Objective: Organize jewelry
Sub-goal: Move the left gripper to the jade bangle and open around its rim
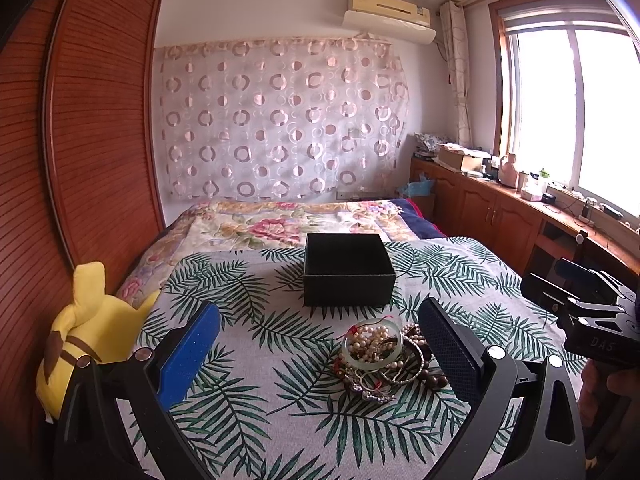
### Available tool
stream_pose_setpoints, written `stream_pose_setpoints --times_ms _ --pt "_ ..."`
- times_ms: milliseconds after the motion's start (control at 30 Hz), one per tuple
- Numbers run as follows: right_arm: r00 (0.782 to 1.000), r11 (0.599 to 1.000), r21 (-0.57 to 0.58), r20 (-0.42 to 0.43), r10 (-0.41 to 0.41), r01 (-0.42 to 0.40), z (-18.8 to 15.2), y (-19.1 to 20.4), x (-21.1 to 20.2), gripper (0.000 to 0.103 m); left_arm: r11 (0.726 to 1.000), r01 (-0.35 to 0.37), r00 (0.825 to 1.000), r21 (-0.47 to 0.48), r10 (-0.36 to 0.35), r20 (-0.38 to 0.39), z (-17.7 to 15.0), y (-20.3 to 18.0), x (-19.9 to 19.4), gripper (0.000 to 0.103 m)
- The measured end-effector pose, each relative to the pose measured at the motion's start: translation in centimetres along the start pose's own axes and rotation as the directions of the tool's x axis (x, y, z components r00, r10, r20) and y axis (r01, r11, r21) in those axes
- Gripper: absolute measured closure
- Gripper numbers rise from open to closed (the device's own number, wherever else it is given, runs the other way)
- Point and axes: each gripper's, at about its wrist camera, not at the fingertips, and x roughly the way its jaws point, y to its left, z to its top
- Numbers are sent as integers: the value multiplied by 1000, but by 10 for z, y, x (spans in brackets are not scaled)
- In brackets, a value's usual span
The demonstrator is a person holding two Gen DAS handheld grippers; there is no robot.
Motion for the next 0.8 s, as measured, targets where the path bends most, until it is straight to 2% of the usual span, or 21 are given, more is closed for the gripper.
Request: stream_pose_setpoints --times_ms 467,800 --pt "1000 1000 -2 0 0 0 2 2 -3 2 1000 9 1000 4 -9 -6 1 -5 -3 7" --pt "998 999 -30 -60 30 -32 -11 -4 15 2 997 78 990 -8 -78 -118 -16 4 32 7"
